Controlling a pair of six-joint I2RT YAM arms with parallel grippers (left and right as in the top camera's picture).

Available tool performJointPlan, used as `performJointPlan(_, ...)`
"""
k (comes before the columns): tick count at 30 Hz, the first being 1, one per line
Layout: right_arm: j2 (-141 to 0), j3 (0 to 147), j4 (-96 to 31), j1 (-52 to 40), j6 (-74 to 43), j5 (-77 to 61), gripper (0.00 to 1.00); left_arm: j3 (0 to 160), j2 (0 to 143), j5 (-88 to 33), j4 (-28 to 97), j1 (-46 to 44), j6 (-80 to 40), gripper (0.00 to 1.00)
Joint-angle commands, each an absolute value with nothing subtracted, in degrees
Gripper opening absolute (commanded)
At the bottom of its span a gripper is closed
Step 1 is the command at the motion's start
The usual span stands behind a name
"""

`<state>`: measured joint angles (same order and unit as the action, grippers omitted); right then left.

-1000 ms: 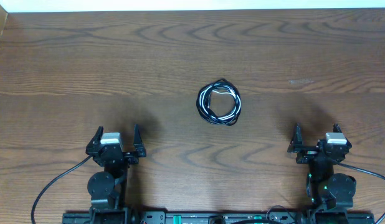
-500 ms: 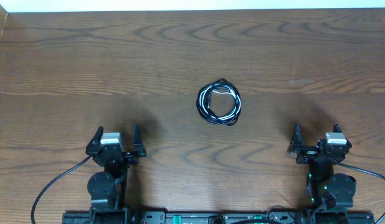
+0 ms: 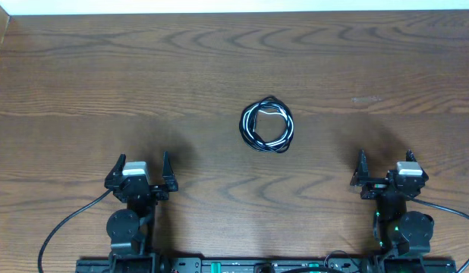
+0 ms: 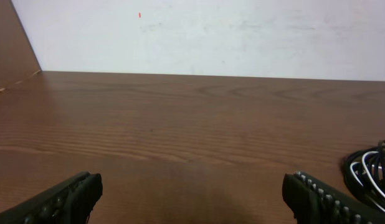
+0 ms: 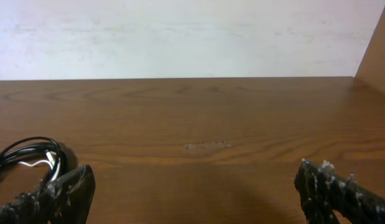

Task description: Untangle cables

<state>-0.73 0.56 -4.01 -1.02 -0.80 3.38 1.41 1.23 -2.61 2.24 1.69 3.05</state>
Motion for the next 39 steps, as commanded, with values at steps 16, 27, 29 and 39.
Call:
performJointPlan(16,-0.5,0.3,-4.1,-0.7,-0.1,3.0,0.99,0.2,1.4,-0.8,4.0,1.4,3.4,0.97)
performJointPlan(27,-0.5,0.3,-4.1,-0.7,-0.1,3.0,0.99,0.2,1.4,-0.8,4.0,1.4,3.4,0.98)
performJointPlan(29,-0.5,0.3,-4.1,-0.7,-0.1,3.0,0.99,0.2,1.4,-0.8,4.0,1.4,3.4,0.98)
performJointPlan(39,-0.5,0.3,-4.1,-0.7,-0.1,3.0,0.99,0.2,1.4,-0.8,4.0,1.4,3.4,0.98)
